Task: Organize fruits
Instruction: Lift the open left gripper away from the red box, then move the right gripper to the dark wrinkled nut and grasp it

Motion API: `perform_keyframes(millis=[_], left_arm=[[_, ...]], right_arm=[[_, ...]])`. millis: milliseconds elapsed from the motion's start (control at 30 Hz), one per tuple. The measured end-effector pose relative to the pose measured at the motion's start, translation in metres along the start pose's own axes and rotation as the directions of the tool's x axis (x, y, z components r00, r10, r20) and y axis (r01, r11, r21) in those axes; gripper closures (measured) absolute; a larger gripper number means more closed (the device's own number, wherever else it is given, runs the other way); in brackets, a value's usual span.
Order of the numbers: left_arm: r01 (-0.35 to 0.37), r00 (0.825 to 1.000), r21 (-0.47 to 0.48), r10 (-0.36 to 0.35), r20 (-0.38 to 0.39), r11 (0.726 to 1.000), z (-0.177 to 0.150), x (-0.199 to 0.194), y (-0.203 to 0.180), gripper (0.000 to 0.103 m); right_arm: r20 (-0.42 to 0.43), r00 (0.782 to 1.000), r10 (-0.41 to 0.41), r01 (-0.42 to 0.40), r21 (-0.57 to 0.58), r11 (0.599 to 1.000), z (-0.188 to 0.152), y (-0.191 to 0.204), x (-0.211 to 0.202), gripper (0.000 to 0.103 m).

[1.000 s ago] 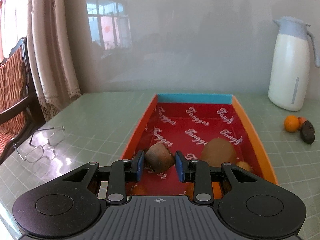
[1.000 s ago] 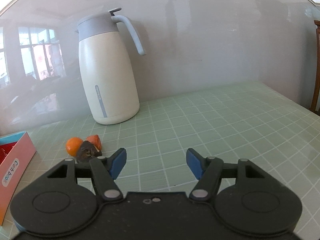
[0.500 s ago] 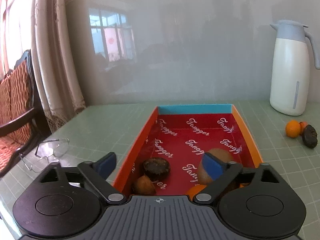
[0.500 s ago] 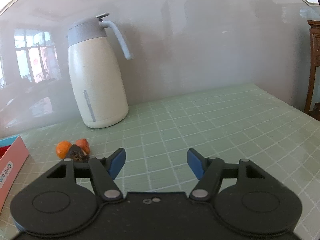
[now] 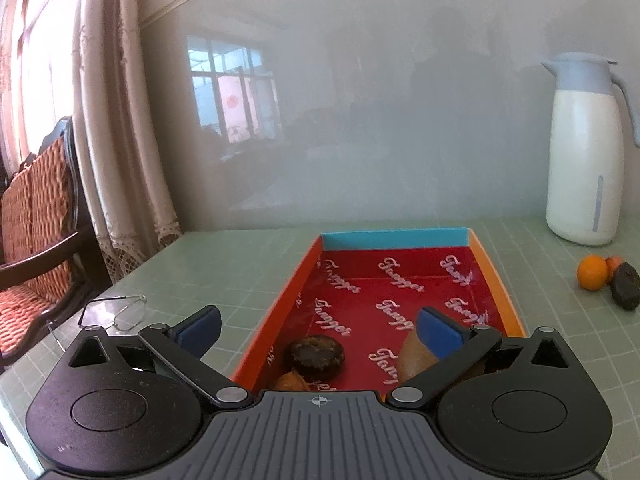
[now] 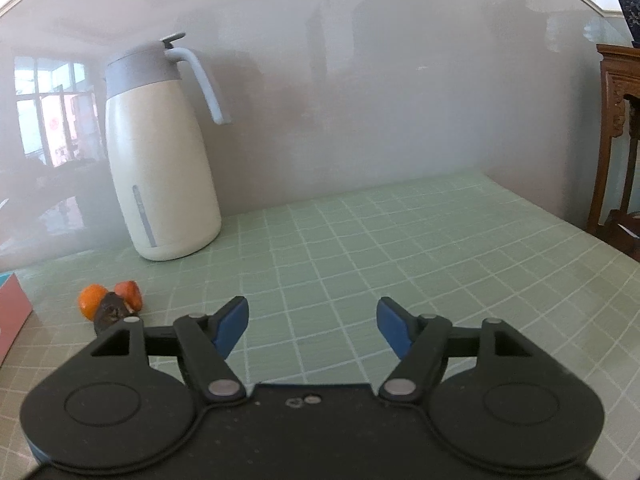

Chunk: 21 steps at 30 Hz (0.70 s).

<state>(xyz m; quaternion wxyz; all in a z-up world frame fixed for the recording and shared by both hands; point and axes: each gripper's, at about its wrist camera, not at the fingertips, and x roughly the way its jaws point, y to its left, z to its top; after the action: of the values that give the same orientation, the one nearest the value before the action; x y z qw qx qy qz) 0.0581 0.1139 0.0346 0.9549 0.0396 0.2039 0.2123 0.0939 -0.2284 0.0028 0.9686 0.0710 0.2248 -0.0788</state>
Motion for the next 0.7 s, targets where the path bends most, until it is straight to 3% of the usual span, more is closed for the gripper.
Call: perform_keyframes(millis=[267,467,700], left_arm=[[-0.064,0.998,-0.054,0.065,0.009,0.996,-0.005,0.007,0.027,0.0],[-0.114,0.993,-0.135,0.114,-0.006,0.984,-0.008,0.012,0.055,0.0],[-0.169,0.986,-0.158,0.167,-0.028,0.973,-0.016,0.017,0.081,0.0]], right_arm=[[-0.006,0.997,-0.082,0.082,0.06,0.995,0.007,-0.013,0.017,0.032],[-0.007,0.999,-0.05,0.05,0.039,0.998,0.007,0.005,0.027,0.032],[-0.011,1.0,0.022,-0.022,-0.009,1.0,0.006,0.045,0.036,0.032]])
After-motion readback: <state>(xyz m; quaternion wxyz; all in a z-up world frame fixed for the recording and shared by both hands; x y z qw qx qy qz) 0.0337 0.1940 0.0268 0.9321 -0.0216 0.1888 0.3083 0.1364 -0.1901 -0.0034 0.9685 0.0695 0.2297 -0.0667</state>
